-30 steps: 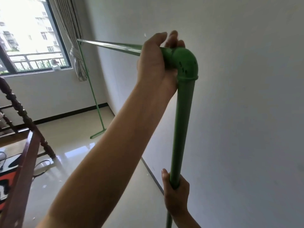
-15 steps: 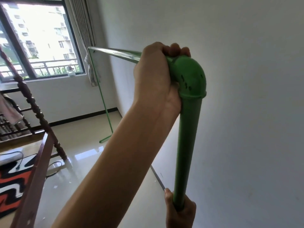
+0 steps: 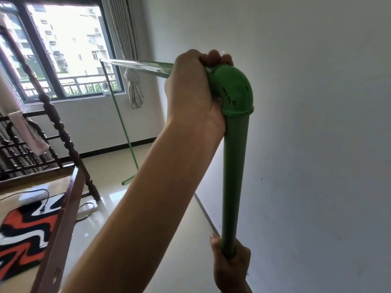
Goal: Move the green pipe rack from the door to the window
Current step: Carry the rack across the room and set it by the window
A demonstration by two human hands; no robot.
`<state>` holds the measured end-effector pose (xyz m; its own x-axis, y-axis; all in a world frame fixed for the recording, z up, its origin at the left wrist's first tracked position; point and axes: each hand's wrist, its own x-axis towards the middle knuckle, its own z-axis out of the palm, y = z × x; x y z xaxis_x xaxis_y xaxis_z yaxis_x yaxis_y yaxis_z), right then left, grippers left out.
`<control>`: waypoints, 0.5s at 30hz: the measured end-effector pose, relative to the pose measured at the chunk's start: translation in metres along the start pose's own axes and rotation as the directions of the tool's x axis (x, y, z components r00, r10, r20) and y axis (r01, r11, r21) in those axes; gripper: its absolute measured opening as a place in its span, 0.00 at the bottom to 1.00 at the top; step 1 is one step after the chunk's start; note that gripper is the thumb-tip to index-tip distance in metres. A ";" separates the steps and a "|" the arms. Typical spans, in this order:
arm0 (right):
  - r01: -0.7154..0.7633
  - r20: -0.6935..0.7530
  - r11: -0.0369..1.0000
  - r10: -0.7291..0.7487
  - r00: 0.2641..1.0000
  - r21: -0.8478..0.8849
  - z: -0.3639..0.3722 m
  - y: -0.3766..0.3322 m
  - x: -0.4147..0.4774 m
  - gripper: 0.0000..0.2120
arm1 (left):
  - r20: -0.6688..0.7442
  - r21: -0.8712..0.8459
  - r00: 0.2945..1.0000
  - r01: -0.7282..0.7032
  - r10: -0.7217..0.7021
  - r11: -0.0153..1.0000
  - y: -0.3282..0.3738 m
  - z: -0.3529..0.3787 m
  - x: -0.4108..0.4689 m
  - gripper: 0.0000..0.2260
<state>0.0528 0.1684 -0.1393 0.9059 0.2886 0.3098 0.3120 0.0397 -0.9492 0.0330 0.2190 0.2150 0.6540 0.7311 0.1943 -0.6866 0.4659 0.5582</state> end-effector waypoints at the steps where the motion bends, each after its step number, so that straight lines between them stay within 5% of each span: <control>1: 0.006 0.010 1.000 -0.006 1.000 0.011 0.008 0.000 0.004 0.14 | -0.001 -0.015 1.000 0.000 0.000 1.000 0.003 -0.004 0.008 0.11; 6: -0.025 0.060 0.997 0.021 0.998 0.072 0.052 -0.003 0.028 0.20 | -0.011 -0.031 1.000 -0.014 0.013 0.999 0.019 -0.029 0.052 0.08; 9: -0.044 0.104 0.995 0.035 0.994 0.088 0.084 0.000 0.043 0.25 | 0.012 0.123 0.998 -0.066 0.065 0.990 0.028 -0.056 0.082 0.06; 15: -0.044 0.210 0.991 0.017 0.978 0.123 0.151 0.005 0.067 0.25 | 0.273 0.484 0.962 -0.161 0.026 0.860 0.033 -0.128 0.112 0.27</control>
<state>0.0719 0.3323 -0.1318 0.8309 0.4837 0.2750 0.2341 0.1445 -0.9614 0.0436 0.3800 0.1520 0.6975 0.5794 0.4217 -0.5421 0.0418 0.8393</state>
